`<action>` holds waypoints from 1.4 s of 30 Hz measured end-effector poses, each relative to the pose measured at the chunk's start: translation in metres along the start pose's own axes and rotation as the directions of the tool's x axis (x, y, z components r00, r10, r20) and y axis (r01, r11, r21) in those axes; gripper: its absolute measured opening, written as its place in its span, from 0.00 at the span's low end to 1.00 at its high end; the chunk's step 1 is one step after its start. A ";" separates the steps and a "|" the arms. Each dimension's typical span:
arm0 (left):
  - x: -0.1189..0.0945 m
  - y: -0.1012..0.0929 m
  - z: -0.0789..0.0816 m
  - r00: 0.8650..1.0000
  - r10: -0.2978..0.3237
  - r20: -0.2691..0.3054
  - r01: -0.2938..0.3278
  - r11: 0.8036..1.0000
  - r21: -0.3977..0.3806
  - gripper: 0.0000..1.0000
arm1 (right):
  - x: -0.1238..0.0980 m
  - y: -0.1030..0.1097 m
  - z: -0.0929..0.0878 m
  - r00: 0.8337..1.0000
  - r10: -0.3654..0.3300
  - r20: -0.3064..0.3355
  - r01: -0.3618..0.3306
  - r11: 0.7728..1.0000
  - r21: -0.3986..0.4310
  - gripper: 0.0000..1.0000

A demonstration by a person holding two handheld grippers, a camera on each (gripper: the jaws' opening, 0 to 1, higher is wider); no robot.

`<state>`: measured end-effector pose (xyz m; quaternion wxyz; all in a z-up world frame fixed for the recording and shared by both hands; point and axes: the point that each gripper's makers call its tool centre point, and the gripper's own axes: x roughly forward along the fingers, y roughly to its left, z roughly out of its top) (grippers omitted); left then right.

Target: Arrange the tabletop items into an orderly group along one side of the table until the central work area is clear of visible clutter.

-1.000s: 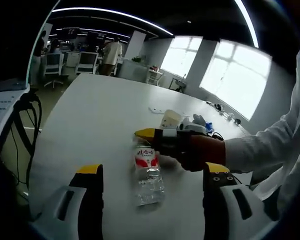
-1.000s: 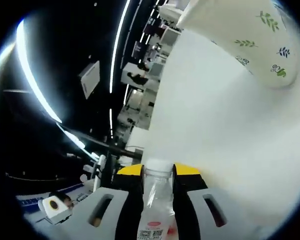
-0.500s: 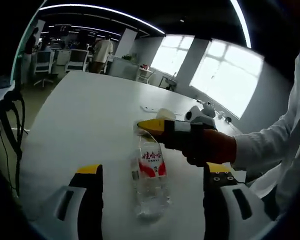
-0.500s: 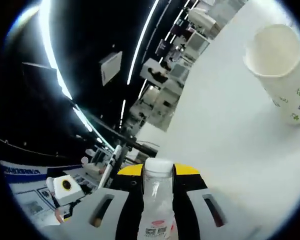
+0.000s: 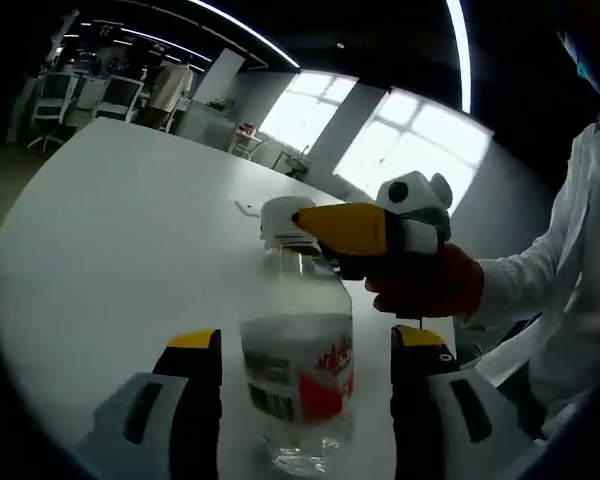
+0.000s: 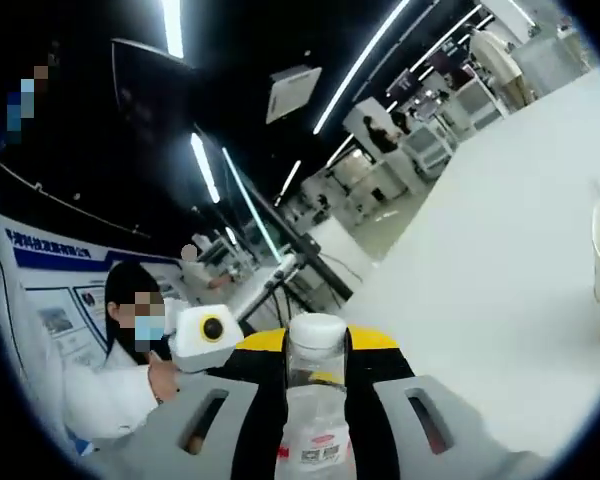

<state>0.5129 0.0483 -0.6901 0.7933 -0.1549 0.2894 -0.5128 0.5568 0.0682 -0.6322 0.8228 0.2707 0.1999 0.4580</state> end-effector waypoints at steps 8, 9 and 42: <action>0.002 -0.008 -0.013 0.994 -0.066 -0.092 0.075 0.992 0.099 0.46 | -0.002 0.020 -0.002 0.998 0.028 -0.058 -0.034 0.994 -0.108 0.18; 0.003 -0.008 -0.012 0.993 -0.065 -0.094 0.075 0.992 0.101 0.46 | -0.003 0.021 -0.002 0.998 0.026 -0.058 -0.032 0.993 -0.116 0.18; 0.081 -0.026 0.088 0.988 -0.124 -0.096 0.153 0.901 0.407 0.44 | -0.049 0.017 0.095 0.996 -0.086 -0.031 0.051 0.803 -0.594 0.18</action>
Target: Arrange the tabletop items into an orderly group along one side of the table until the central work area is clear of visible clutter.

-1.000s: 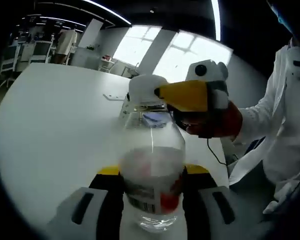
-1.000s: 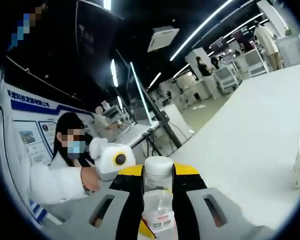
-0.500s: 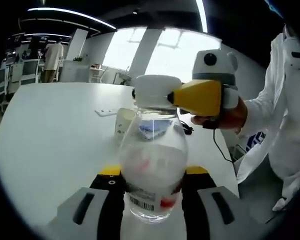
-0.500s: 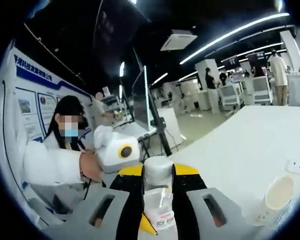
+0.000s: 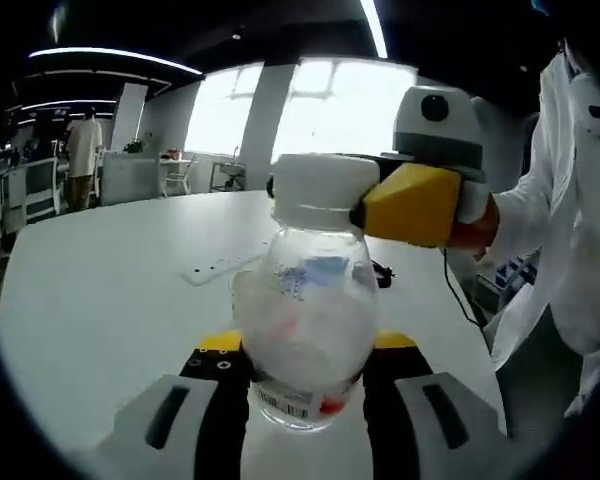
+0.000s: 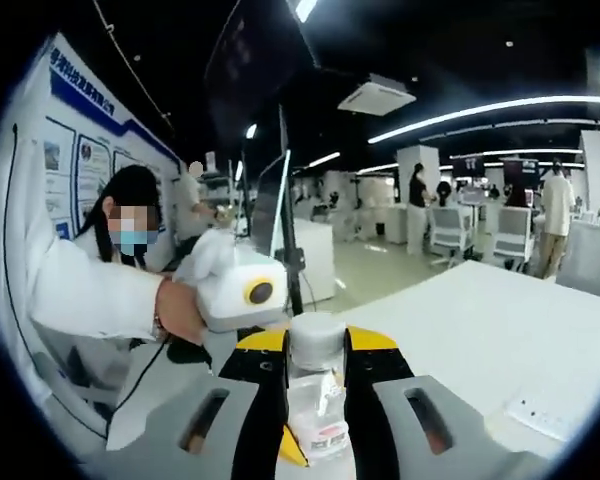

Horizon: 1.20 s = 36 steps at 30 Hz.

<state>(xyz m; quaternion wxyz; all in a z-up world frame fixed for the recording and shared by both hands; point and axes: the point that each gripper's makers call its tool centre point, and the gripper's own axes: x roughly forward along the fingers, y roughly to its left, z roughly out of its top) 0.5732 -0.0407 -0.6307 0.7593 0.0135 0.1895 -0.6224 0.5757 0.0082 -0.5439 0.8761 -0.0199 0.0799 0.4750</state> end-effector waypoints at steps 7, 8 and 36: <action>0.015 0.028 0.019 1.000 -0.011 -0.021 0.012 0.997 0.072 0.44 | 0.003 -0.028 0.009 0.999 -0.037 -0.002 0.036 0.995 -0.092 0.18; 0.017 0.032 0.019 1.000 -0.013 -0.026 0.015 0.997 0.075 0.44 | 0.004 -0.033 0.008 0.999 -0.049 -0.006 0.048 0.994 -0.097 0.18; 0.058 0.065 -0.012 0.990 -0.105 -0.092 0.111 0.992 0.067 0.45 | 0.008 -0.081 -0.042 0.979 -0.178 -0.102 0.162 0.976 -0.148 0.18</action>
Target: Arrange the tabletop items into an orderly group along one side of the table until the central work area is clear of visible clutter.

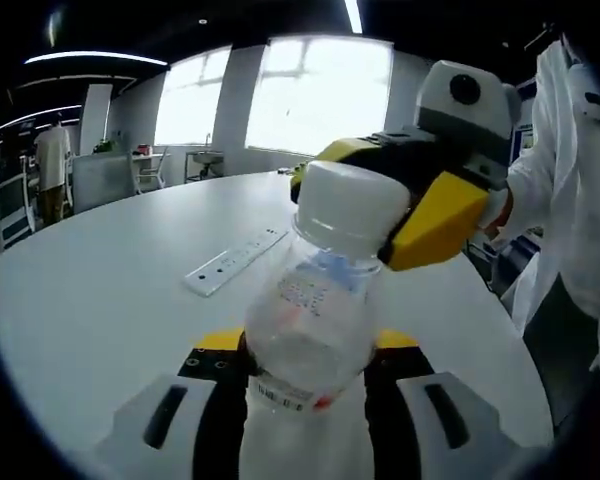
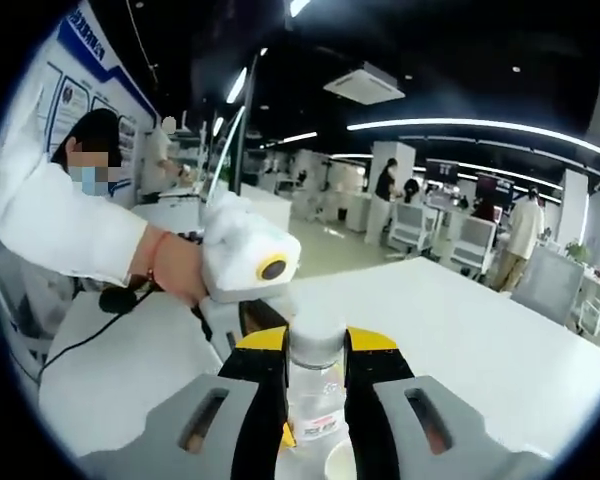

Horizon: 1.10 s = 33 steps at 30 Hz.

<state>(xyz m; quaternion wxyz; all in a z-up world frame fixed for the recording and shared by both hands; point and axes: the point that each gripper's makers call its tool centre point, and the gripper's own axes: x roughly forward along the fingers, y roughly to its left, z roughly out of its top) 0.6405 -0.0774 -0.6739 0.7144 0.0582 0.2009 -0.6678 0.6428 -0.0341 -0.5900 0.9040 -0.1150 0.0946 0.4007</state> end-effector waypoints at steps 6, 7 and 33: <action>0.002 0.000 -0.006 1.000 -0.006 -0.013 0.006 1.000 0.002 0.46 | 0.001 0.001 -0.009 1.000 -0.001 -0.025 0.001 1.000 -0.003 0.18; 0.002 0.000 -0.007 1.000 -0.006 -0.015 0.006 1.000 0.003 0.46 | 0.001 0.001 -0.010 1.000 -0.001 -0.029 0.001 1.000 -0.003 0.18; 0.003 0.005 -0.002 0.999 0.038 -0.008 -0.038 0.999 -0.021 0.59 | -0.005 -0.008 -0.012 0.999 -0.012 -0.034 0.014 0.997 0.080 0.24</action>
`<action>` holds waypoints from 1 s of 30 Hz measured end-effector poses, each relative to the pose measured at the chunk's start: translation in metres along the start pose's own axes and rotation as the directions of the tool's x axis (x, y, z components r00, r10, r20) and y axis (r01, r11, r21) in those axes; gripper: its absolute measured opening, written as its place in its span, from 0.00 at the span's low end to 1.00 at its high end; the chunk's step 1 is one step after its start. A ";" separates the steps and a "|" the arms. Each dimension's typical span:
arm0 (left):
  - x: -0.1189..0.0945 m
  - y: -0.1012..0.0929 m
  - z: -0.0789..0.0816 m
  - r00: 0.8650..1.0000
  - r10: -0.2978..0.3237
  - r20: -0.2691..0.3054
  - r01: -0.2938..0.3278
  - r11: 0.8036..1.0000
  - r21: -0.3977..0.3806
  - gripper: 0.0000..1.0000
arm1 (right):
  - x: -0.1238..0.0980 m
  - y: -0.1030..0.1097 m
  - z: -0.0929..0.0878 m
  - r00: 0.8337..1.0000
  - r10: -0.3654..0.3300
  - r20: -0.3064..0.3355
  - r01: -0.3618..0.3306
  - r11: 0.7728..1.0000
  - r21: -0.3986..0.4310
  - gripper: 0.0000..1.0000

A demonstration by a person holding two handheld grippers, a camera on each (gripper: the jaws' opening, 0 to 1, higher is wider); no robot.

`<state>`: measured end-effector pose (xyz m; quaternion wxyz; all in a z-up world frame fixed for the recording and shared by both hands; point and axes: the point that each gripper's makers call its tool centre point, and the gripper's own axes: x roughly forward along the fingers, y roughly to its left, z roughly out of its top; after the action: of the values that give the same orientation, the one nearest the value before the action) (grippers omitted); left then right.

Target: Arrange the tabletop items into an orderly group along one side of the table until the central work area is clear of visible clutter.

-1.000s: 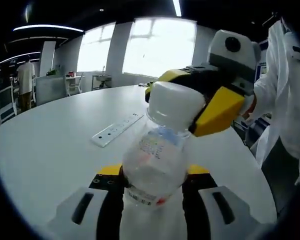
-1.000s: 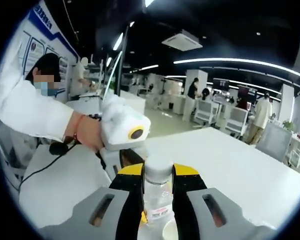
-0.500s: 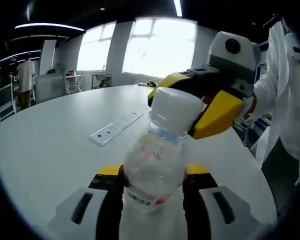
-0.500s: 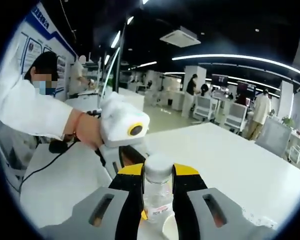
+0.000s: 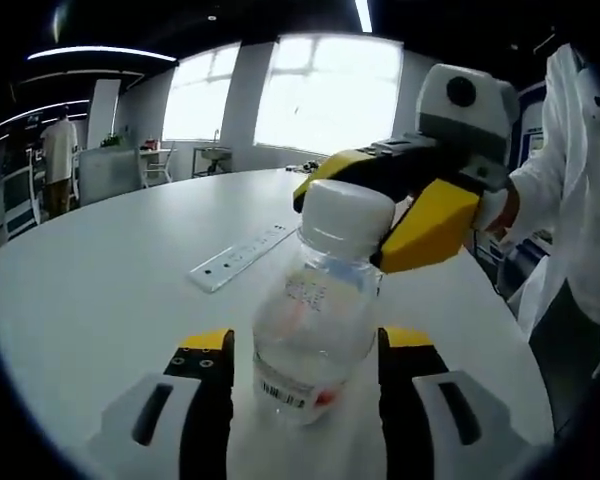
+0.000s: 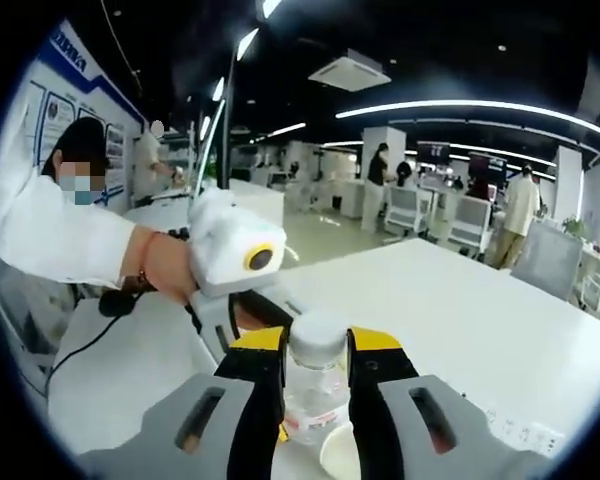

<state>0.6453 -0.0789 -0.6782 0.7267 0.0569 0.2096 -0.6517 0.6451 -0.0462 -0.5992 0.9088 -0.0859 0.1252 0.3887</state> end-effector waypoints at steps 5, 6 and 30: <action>-0.003 0.000 0.000 1.000 0.009 -0.001 -0.009 1.000 -0.004 0.61 | -0.002 -0.001 0.001 1.000 -0.006 0.008 0.006 1.000 0.010 0.28; -0.003 0.000 0.000 1.000 0.011 -0.002 -0.011 1.000 -0.006 0.63 | -0.002 -0.001 0.001 1.000 -0.006 0.005 0.006 1.000 0.015 0.30; -0.030 -0.021 0.008 0.994 0.109 0.001 -0.109 0.992 -0.067 0.81 | -0.050 -0.025 -0.021 0.996 -0.071 -0.058 0.076 0.993 0.093 0.67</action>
<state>0.6247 -0.0573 -0.6561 0.7631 0.0425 0.2263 -0.6039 0.6264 -0.1027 -0.6029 0.9217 -0.0577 0.1653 0.3461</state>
